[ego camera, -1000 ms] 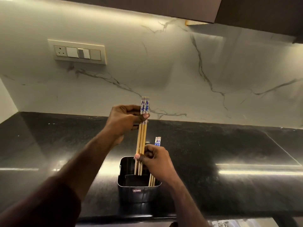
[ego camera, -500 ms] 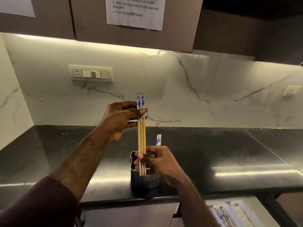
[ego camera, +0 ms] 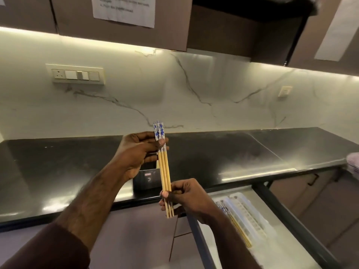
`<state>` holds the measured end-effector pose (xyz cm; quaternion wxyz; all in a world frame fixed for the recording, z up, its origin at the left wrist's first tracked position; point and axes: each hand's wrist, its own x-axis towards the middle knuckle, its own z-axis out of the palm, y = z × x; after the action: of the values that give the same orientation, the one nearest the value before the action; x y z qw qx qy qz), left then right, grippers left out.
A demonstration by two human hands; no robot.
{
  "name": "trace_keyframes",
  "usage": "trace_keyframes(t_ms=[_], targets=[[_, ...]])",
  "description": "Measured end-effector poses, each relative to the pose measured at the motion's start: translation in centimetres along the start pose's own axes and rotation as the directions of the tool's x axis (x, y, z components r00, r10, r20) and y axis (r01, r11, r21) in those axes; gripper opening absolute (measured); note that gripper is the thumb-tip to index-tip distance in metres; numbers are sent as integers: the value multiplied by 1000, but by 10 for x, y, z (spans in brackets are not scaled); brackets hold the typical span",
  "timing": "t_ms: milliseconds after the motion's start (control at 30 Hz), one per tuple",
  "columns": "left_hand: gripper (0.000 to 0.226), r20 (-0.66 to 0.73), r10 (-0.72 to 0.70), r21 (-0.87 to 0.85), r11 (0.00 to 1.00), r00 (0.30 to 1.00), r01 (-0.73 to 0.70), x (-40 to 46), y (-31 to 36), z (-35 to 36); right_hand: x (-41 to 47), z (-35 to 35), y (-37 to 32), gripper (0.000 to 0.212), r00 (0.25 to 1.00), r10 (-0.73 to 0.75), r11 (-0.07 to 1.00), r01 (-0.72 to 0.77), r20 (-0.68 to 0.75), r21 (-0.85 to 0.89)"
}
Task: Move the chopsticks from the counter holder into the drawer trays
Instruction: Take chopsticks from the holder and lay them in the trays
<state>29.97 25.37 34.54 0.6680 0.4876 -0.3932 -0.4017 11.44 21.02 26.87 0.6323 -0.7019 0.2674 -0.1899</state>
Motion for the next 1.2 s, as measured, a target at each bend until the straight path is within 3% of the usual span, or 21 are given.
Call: trace_keyframes(t_ms=[333,433,700,933,1200], targets=[[26,99,-71,-14,997,993,73,-30,-47,145,-116,-103,34,18,989,62,997,-68,-131,-41],[35,108,-74,-36,996,991,78,-41,-61,206,-158,-149,45,18,984,84,995,-92,-155,-47],[30,125,-89,-59,994,988,97,-45,-96,342,-235,-263,65,19,970,111,991,-123,-214,-43],[22,93,-114,-11,993,989,116,-17,-132,407,-248,-331,85,24,965,132,987,-149,-226,-59],[19,72,-174,-18,984,982,176,43,-191,435,-210,-396,126,19,950,221,971,-236,-218,-45]])
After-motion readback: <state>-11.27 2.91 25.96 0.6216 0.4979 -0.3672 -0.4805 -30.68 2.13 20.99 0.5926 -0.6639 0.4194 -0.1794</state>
